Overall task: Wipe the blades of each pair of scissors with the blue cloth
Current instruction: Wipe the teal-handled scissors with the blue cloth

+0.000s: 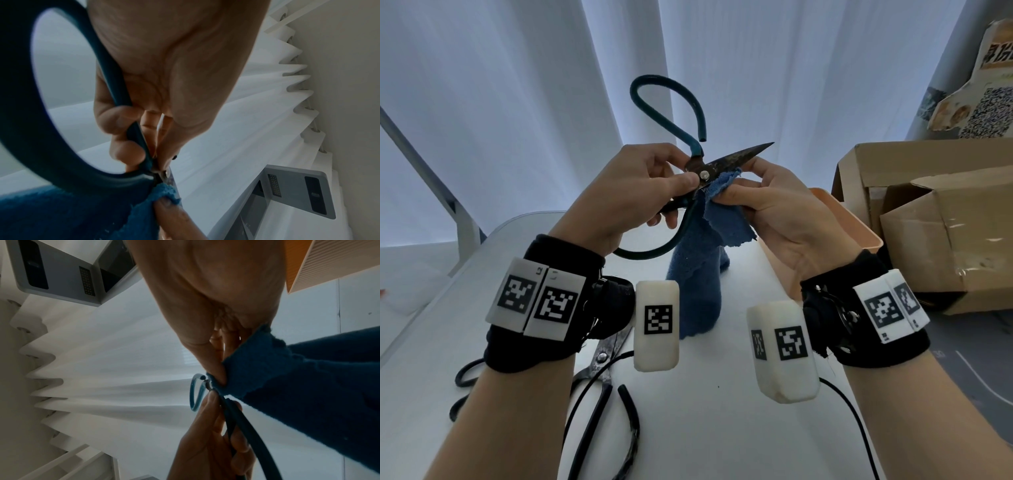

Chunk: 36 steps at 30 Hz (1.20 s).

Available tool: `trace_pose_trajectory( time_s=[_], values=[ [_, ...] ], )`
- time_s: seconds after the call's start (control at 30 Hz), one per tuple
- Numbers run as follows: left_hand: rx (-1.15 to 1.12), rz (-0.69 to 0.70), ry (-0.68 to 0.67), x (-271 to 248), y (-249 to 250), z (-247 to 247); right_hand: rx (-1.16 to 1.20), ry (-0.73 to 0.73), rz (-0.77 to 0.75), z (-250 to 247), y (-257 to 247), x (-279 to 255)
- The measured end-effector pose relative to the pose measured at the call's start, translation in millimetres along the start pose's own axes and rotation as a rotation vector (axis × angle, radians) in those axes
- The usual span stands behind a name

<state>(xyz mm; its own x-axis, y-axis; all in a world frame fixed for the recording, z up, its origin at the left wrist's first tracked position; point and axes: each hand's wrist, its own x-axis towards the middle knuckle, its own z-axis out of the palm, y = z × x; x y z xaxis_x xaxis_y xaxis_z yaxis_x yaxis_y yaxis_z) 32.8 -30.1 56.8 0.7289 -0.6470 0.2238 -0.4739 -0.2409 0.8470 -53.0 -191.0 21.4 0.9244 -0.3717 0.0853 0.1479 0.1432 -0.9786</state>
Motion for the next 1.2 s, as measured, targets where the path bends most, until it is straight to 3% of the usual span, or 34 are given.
trace_pose_trajectory(
  time_s=[1.2],
  values=[
    [-0.009,0.003,0.004,1.3,-1.5,1.5,-0.045,0.021,-0.002,0.4,1.0,-0.6]
  ],
)
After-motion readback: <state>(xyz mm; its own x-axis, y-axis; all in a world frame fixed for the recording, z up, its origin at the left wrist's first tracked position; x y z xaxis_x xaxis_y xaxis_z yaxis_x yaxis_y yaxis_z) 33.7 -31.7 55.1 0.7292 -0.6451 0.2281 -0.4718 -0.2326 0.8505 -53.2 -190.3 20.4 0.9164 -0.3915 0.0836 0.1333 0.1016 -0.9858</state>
